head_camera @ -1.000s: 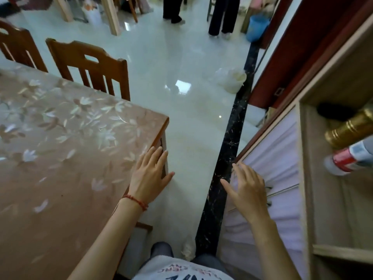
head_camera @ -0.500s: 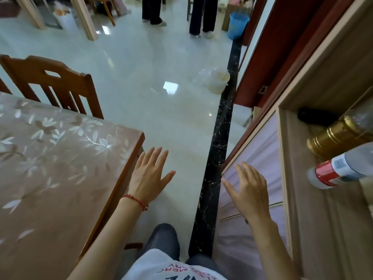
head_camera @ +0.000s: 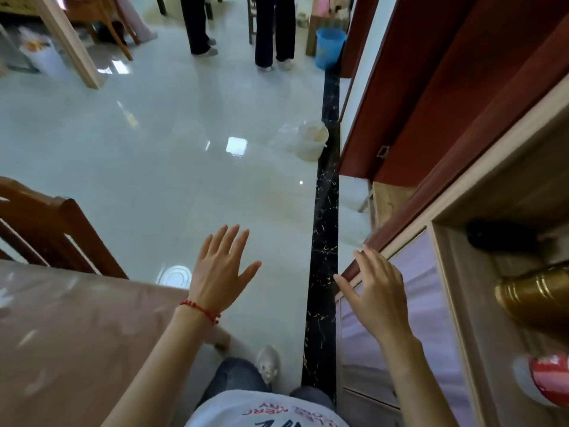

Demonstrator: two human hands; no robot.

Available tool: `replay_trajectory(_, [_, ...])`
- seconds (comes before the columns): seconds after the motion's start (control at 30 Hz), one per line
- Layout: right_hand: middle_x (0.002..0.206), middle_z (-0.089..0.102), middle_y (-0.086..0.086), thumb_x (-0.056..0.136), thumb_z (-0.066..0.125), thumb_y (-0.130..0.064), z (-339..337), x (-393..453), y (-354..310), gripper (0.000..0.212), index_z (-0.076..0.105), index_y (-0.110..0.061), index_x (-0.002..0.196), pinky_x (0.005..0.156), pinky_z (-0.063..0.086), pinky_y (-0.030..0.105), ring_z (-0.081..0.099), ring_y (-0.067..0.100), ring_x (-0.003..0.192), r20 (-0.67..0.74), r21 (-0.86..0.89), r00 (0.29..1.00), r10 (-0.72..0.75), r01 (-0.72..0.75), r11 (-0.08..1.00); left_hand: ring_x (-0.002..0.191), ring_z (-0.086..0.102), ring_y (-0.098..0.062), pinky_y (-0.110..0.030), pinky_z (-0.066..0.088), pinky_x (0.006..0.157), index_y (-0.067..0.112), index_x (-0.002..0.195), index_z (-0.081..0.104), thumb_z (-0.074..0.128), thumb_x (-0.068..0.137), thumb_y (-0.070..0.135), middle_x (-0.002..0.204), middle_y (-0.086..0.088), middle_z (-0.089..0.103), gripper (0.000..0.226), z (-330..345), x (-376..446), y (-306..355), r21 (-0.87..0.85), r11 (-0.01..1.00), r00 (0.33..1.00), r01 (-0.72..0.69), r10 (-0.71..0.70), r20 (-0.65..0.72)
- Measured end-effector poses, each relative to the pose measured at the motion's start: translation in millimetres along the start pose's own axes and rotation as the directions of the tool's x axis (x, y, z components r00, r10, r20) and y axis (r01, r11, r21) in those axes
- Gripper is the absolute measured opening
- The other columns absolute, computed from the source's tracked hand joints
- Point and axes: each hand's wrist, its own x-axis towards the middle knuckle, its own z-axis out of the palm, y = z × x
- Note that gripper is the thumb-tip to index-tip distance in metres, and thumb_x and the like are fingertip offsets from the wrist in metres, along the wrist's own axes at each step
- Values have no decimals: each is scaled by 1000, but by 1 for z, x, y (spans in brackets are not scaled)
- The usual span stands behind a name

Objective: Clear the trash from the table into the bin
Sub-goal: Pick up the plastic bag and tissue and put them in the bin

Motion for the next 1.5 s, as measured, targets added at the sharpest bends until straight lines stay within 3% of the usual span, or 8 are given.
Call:
replay_trajectory(0.17, [124, 59, 17, 83, 38, -56, 5, 57, 4, 65, 58, -4, 118, 95, 43, 48, 54, 33, 117, 15, -23, 999, 28, -28, 999, 123, 50, -35, -50, 37, 101, 7, 127, 51, 7, 88, 62, 130, -16, 56, 80, -4, 64, -8, -3, 1000, 999, -31, 31, 23])
replay_trajectory(0.3, [122, 61, 17, 89, 22, -63, 7, 106, 12, 76, 59, -4, 117, 94, 44, 46, 56, 33, 114, 16, -19, 999, 30, -29, 999, 121, 52, -35, -49, 40, 100, 7, 126, 51, 6, 89, 61, 128, -15, 57, 80, -3, 115, -5, -10, 1000, 999, -24, 24, 35])
replay_trajectory(0.5, [124, 60, 17, 81, 41, -53, 16, 200, 34, 63, 59, -5, 117, 93, 44, 48, 57, 32, 114, 9, 1, 1000, -8, 8, 1000, 117, 56, -34, -50, 43, 96, 7, 123, 54, 7, 90, 59, 124, -15, 60, 77, 3, 200, 5, -20, 1000, 999, 15, -14, 37])
replay_trajectory(0.97, [127, 59, 12, 83, 36, -56, 21, 388, 67, 65, 59, -8, 119, 97, 42, 45, 55, 29, 117, 41, -42, 998, -48, 50, 998, 119, 54, -34, -49, 41, 98, 7, 124, 52, 9, 90, 59, 126, -15, 59, 75, 5, 381, 18, -36, 998, 997, 50, -48, 54])
replay_trajectory(1.3, [130, 57, 11, 82, 34, -57, 46, 551, 57, 66, 57, -10, 123, 100, 38, 43, 52, 28, 121, 71, -22, 995, -73, 74, 997, 117, 56, -34, -49, 44, 97, 7, 123, 53, 11, 91, 58, 124, -15, 60, 73, -3, 538, -20, -67, 995, 997, 68, -66, 26])
replay_trajectory(1.5, [125, 60, 11, 82, 36, -56, 48, 644, 42, 64, 61, -10, 118, 94, 45, 43, 57, 27, 115, 75, -70, 989, -126, 132, 989, 117, 56, -34, -48, 43, 96, 7, 123, 53, 10, 92, 58, 124, -15, 61, 73, -13, 608, -50, -63, 991, 992, 120, -119, 29])
